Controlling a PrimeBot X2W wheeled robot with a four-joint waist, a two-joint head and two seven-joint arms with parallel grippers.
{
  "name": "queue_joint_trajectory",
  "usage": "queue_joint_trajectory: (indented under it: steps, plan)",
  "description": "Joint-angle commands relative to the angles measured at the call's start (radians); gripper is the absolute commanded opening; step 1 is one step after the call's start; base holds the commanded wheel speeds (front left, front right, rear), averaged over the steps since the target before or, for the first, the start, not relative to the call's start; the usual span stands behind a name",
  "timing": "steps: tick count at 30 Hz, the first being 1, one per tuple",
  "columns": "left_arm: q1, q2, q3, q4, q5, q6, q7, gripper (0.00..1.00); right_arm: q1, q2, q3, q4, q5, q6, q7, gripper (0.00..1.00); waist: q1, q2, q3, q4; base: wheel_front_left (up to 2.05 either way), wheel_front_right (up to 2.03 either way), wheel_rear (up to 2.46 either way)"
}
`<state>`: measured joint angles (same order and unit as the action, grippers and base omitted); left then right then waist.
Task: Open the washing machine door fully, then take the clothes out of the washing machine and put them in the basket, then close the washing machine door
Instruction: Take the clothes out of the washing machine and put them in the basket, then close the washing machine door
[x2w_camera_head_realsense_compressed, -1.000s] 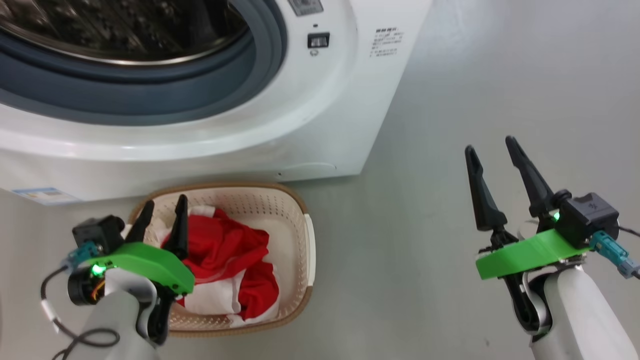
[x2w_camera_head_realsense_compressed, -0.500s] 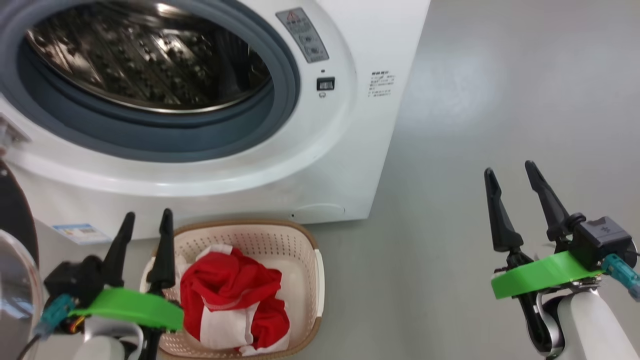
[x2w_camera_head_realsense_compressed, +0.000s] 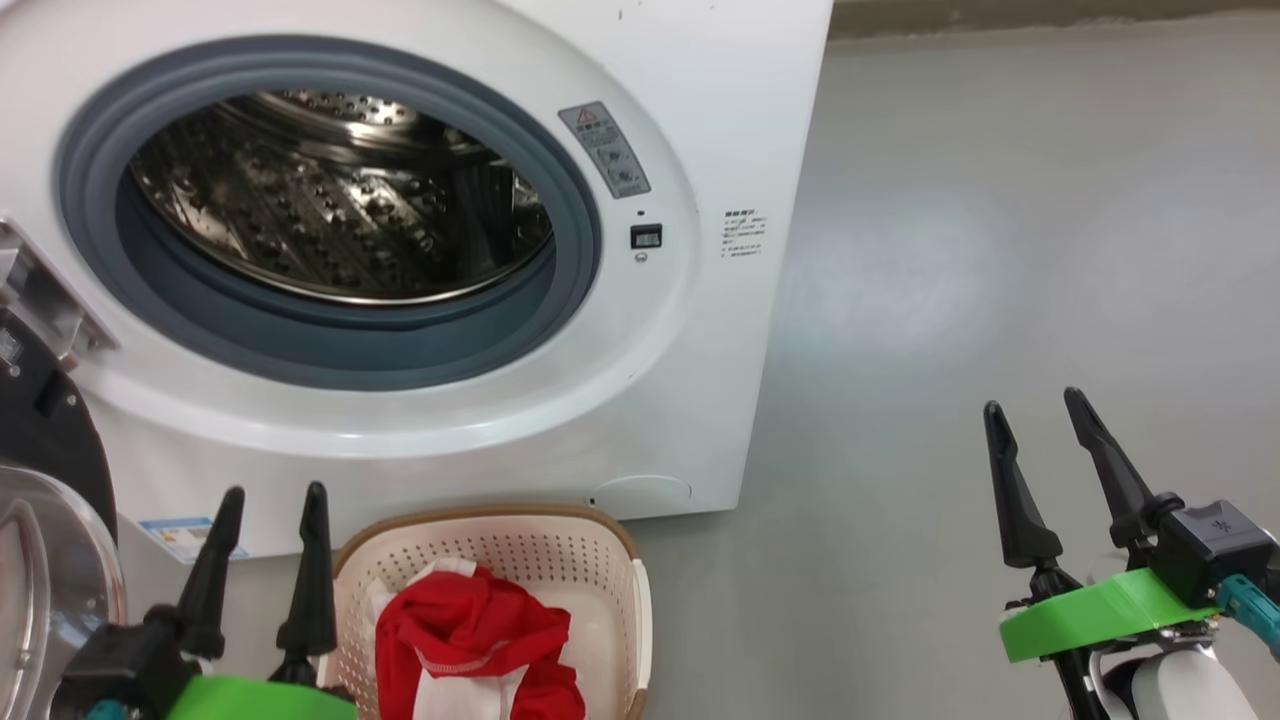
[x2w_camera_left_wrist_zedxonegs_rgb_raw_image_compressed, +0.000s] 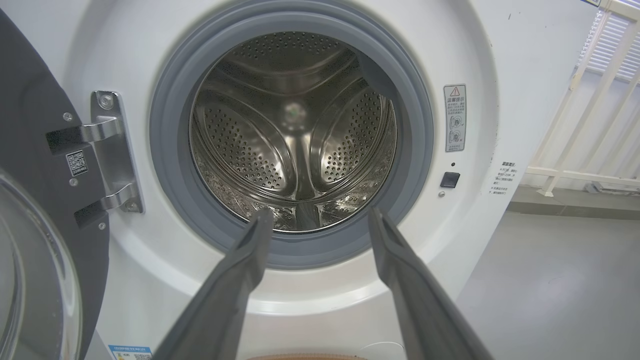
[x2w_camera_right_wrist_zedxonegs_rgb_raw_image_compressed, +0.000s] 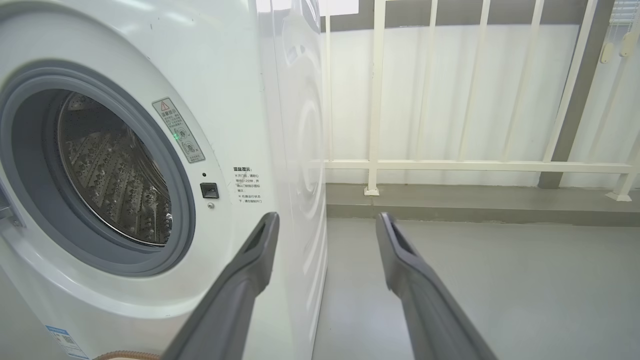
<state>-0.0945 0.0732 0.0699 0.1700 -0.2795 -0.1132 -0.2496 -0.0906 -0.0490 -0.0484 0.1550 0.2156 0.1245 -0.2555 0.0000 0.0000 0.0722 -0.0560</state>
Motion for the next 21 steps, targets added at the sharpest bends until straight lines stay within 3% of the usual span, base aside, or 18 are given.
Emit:
queue_joint_trajectory:
  steps: [1, 21]
  plan:
    - [-0.004, 0.009, 0.039, -0.032, 0.007, 0.007, -0.012, 1.00, -0.006, -0.001, 0.021, -0.030, -0.005, 0.006, -0.006, 1.00, 0.0000, 0.0000, -0.014, -0.006, 0.00, 0.00, 0.00]
    - [0.092, 0.022, 0.037, -0.037, 0.032, 0.013, -0.012, 1.00, 0.059, -0.001, 0.019, -0.051, -0.018, 0.006, -0.006, 1.00, 0.0000, 0.0000, -0.074, -0.003, 0.00, 0.00, 0.00]
